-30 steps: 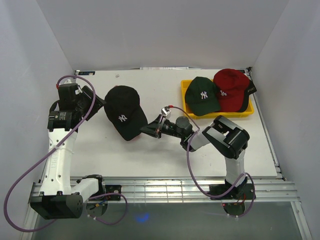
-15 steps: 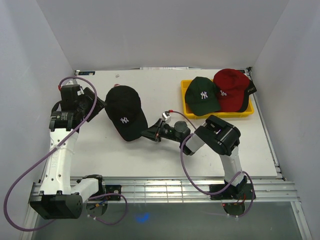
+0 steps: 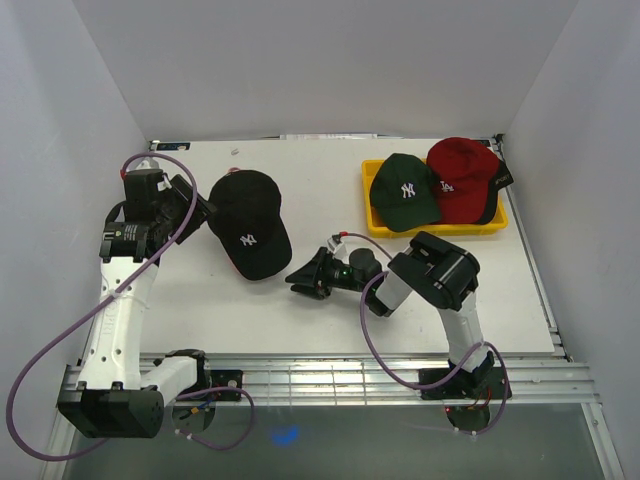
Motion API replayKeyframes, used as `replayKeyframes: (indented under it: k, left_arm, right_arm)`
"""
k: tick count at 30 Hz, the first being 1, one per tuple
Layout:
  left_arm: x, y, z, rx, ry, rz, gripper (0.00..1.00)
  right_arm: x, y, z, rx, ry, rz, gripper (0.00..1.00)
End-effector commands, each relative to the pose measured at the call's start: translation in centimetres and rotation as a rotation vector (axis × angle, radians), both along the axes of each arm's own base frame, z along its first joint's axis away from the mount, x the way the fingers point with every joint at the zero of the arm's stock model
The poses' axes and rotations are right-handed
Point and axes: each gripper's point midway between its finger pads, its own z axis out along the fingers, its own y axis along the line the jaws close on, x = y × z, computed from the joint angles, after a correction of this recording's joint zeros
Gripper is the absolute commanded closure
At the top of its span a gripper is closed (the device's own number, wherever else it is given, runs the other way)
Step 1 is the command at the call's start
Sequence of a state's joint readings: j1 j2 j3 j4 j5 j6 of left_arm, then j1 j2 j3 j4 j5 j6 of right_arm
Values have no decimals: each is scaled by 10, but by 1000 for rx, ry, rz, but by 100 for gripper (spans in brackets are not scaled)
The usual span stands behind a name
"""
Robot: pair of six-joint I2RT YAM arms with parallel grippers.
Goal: Stack the hats
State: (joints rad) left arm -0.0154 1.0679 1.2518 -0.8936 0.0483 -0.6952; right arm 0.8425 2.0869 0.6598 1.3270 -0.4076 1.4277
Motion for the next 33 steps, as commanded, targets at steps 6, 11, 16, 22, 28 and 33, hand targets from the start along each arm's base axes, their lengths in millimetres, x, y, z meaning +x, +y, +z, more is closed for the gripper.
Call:
replayKeyframes:
  k: [6,11,16,22,28,33]
  left_arm:
    - [-1,-1,19,16,-44,-20,32]
    - [0,-1,24,27,-57,-30,32]
    - [3,-3,33,30,-74,-51,31]
    - [7,-7,42,33,-89,-93,31]
    - [13,-18,48,40,-98,-185,30]
    - [24,-30,58,68,-113,-262,30]
  right_arm:
    - [-1,-14,86,200,-289,4,38]
    - [2,-18,83,101,-309,11,35]
    - [4,-26,73,-3,-307,11,33]
    - [6,-52,63,-102,-300,-21,31]
    - [26,-89,75,-275,-346,-86,29]
    - [79,-143,133,-433,-424,-273,25]
